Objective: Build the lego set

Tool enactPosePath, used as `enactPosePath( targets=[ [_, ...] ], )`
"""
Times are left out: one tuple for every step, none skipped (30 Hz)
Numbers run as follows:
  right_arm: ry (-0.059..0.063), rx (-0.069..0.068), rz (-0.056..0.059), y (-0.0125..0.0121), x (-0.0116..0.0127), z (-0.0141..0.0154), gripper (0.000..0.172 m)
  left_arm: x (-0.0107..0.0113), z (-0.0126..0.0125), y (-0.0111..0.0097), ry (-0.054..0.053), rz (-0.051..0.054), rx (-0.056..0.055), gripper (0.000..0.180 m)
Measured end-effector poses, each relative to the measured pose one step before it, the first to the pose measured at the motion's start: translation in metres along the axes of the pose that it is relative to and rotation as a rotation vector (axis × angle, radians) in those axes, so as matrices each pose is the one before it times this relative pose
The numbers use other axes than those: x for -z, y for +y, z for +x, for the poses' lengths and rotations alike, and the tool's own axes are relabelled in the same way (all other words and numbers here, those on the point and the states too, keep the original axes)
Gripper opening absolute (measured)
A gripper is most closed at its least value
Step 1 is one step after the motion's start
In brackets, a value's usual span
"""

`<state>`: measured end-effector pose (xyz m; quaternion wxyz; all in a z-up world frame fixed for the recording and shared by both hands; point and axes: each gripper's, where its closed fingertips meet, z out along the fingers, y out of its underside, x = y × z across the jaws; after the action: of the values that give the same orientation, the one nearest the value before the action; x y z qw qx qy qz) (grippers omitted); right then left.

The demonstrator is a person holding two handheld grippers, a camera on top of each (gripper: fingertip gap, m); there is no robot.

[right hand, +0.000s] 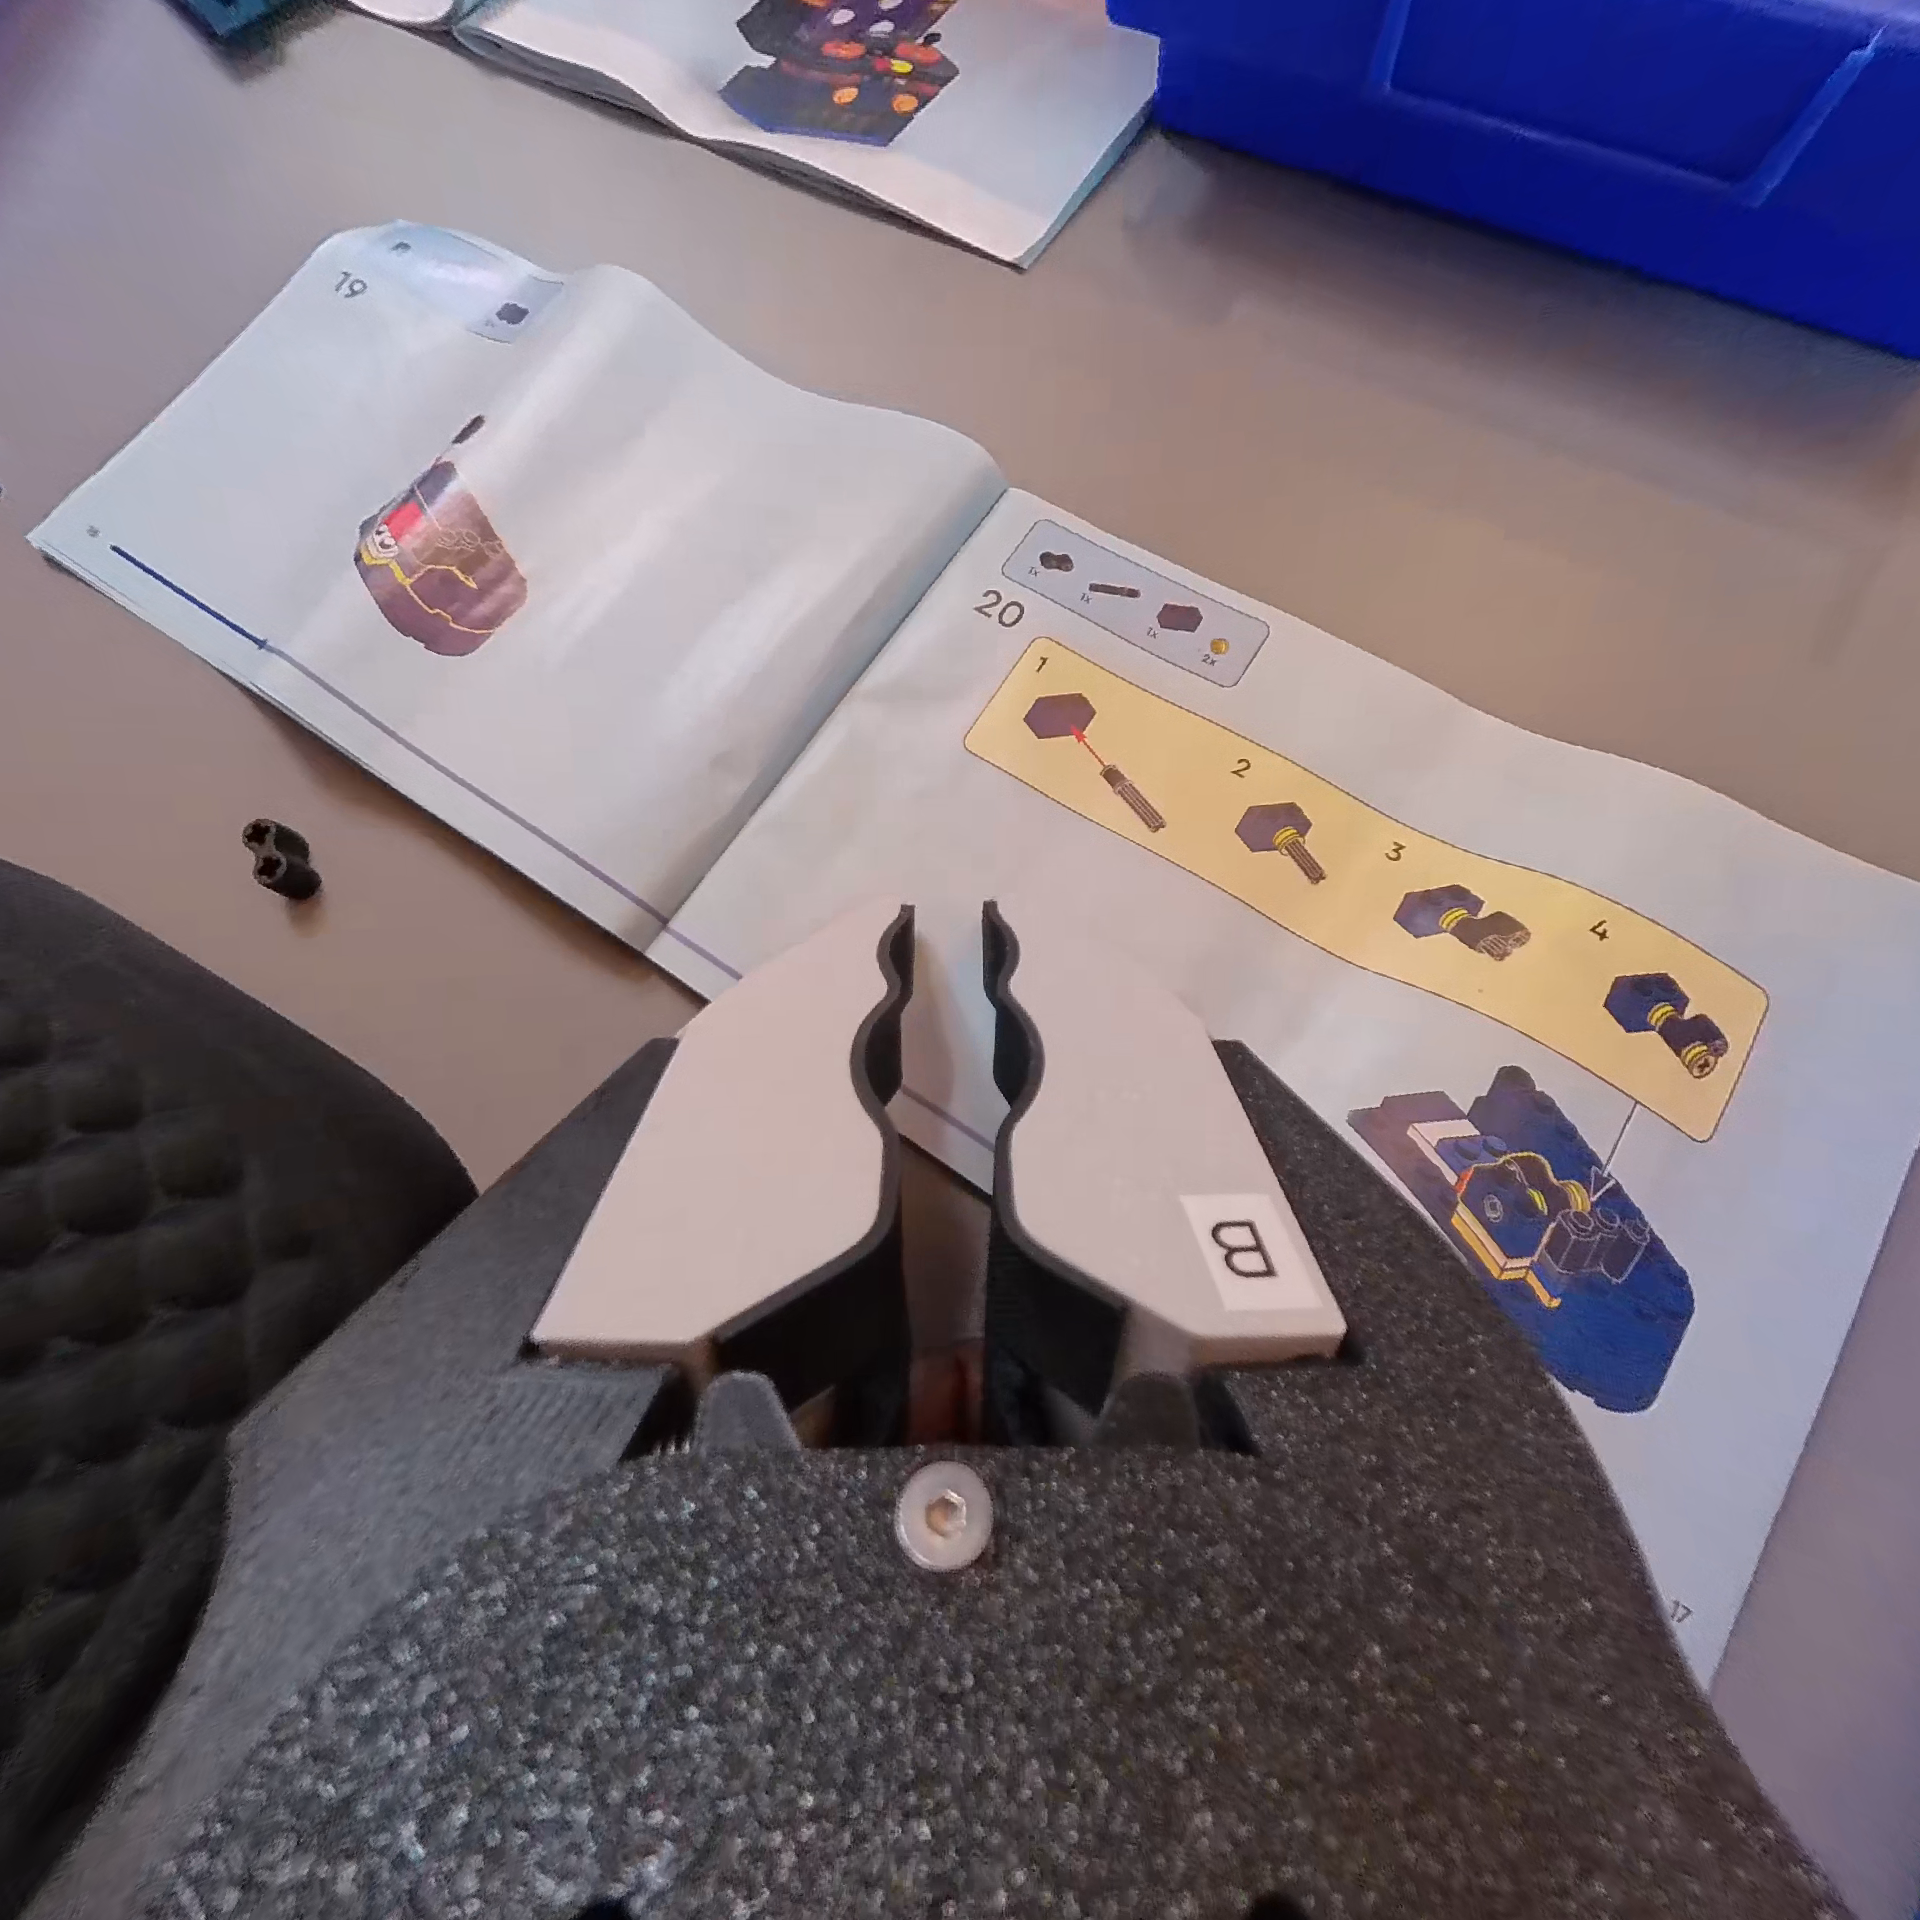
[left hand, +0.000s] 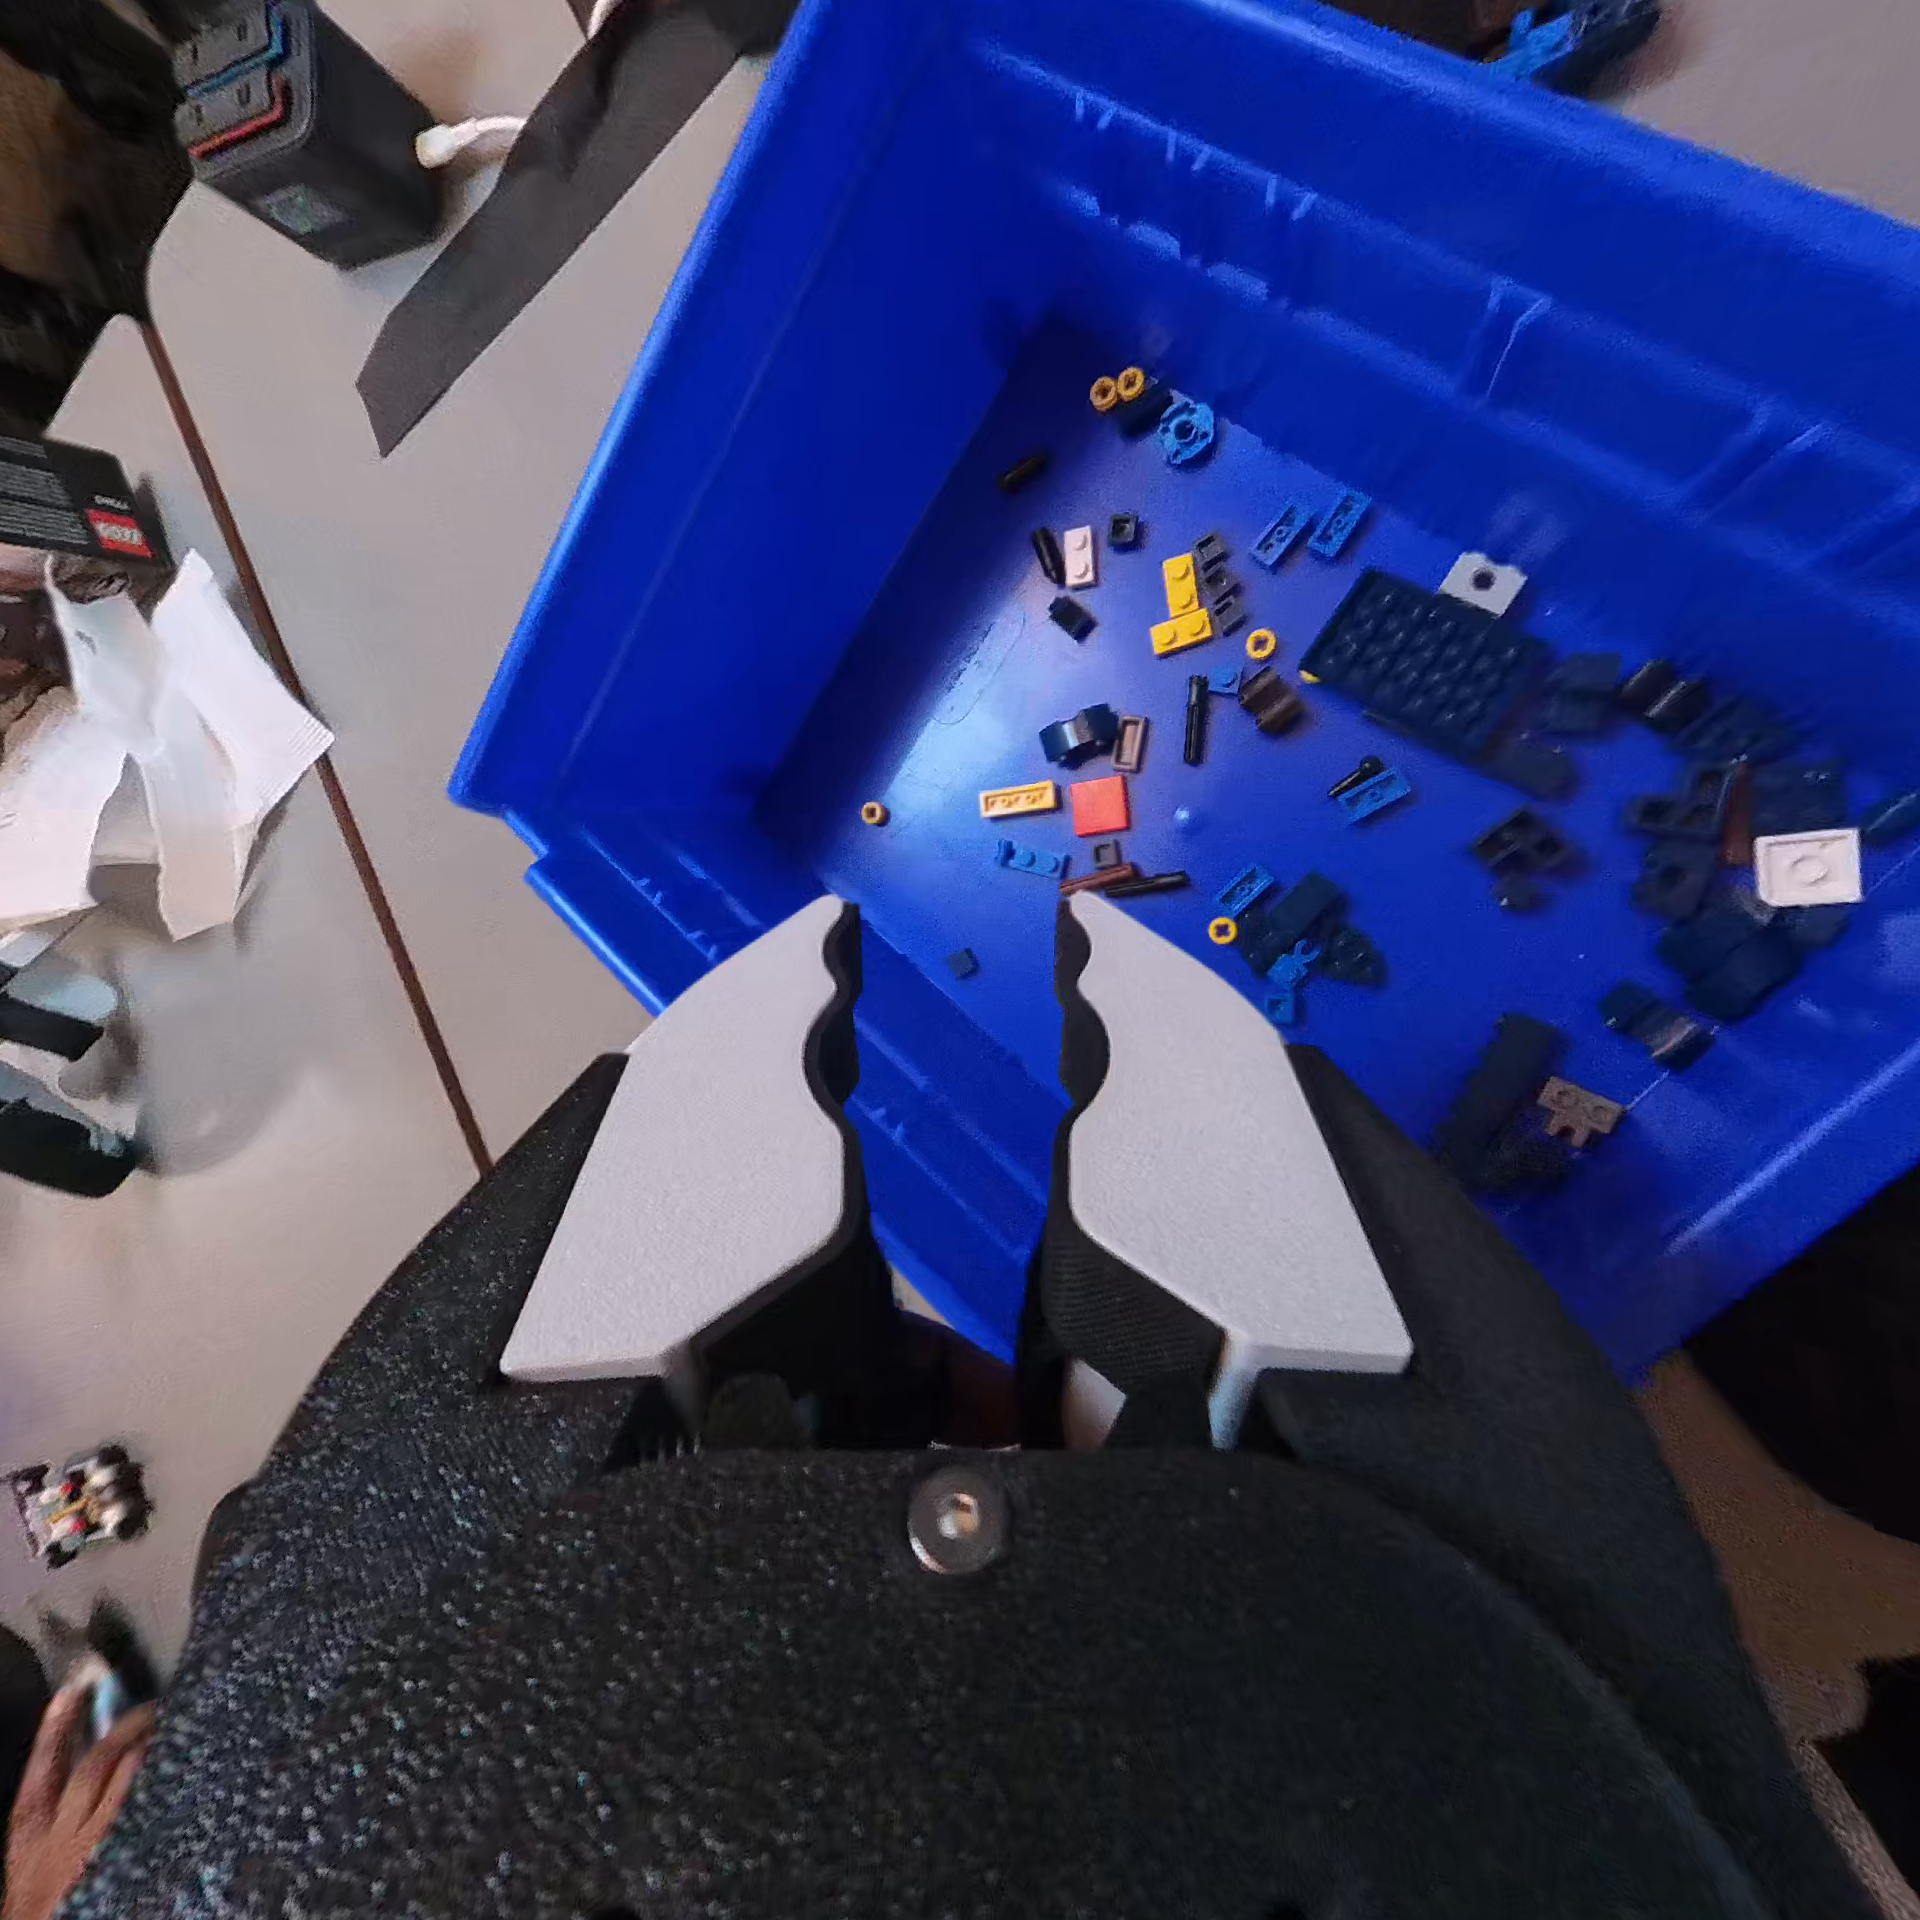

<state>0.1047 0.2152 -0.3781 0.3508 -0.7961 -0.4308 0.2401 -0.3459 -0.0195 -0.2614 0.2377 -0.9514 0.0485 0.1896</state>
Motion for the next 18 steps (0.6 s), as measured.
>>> enactPosePath(
  targets=[
    [-0.0051,-0.0039,0.0006,-0.00013,0.00002,0.0,0.012,0.00078,-0.00016,0.00039,0.0218,0.0223,0.0001,0.035],
    [-0.0035,-0.0037,0.0004,0.00003,0.00001,-0.00008,0.012,0.00001,0.00194,0.00044,0.0257,0.0158,-0.0068,0.035],
    [-0.003,-0.0034,0.0003,0.00013,-0.00022,-0.00016,0.012,-0.00052,0.00266,0.00131,0.0192,0.0042,-0.0118,0.035],
    [-0.0027,-0.0018,0.0002,-0.00039,-0.00056,-0.00016,0.013,-0.00083,0.00246,0.0015,0.0096,-0.002,-0.0175,0.035],
    [-0.0022,-0.0002,0.0002,-0.0001,0.00005,-0.0003,0.013,-0.00133,0.00275,0.00036,0.0072,0.0021,-0.0217,0.035],
    [-0.0004,0.0015,0.0,0.00019,0.00034,-0.0002,0.013,-0.00124,0.00404,0.00013,0.0136,0.0051,-0.0225,0.035],
    [0.0009,0.0019,-0.0002,0.00014,0.00045,0.00013,0.013,-0.00102,0.00408,-0.00027,0.014,0.0084,-0.017,0.036],
    [0.0015,0.0018,0.0,0.00012,-0.00023,-0.00006,0.013,-0.00139,0.00303,-0.00105,0.0103,0.012,-0.0108,0.036],
    [0.0016,0.002,-0.0001,0.00007,0.00004,0.00004,0.013,-0.00182,0.0022,0.00031,0.0096,0.003,-0.0101,0.035],
    [0.0013,0.0014,-0.0003,0.00004,-0.00005,-0.00022,0.013,-0.00242,0.00091,0.00186,0.004,-0.0083,-0.0132,0.034],
    [0.0031,0.0016,-0.0009,0.00003,0.00015,-0.00148,0.013,-0.00238,0.00081,0.00225,0.0021,-0.0136,-0.0169,0.032],
    [0.0038,0.0042,-0.0005,0.00003,-0.0001,0.00002,0.014,-0.00243,0.00022,0.00086,0.0081,-0.0139,-0.0201,0.03],
    [0.0046,0.005,-0.0006,0.00002,-0.00016,-0.00008,0.014,-0.00194,0.00109,-0.00176,0.0158,-0.0055,-0.0224,0.028],
    [0.0052,0.0056,-0.0006,0.0,-0.00019,-0.0001,0.013,-0.00318,0.00394,-0.00452,0.0285,0.0033,-0.025,0.026],
    [0.0057,0.0066,-0.0007,-0.00003,-0.00007,-0.00006,0.013,-0.00324,0.00546,-0.00529,0.0422,-0.0032,-0.0295,0.024],
    [0.0055,0.0067,-0.0007,0.00003,-0.00013,-0.00007,0.013,-0.00387,0.00473,-0.0043,0.0413,-0.0175,-0.0323,0.021],
    [0.0045,0.0054,-0.0006,0.00004,-0.00007,-0.00002,0.013,-0.00457,0.00177,-0.00401,0.0293,-0.0272,-0.0294,0.018],
    [0.0033,0.0043,-0.0005,0.00001,-0.00008,-0.00004,0.014,-0.00448,0.00099,-0.00333,0.0294,-0.0296,-0.0265,0.015]
  ],
)
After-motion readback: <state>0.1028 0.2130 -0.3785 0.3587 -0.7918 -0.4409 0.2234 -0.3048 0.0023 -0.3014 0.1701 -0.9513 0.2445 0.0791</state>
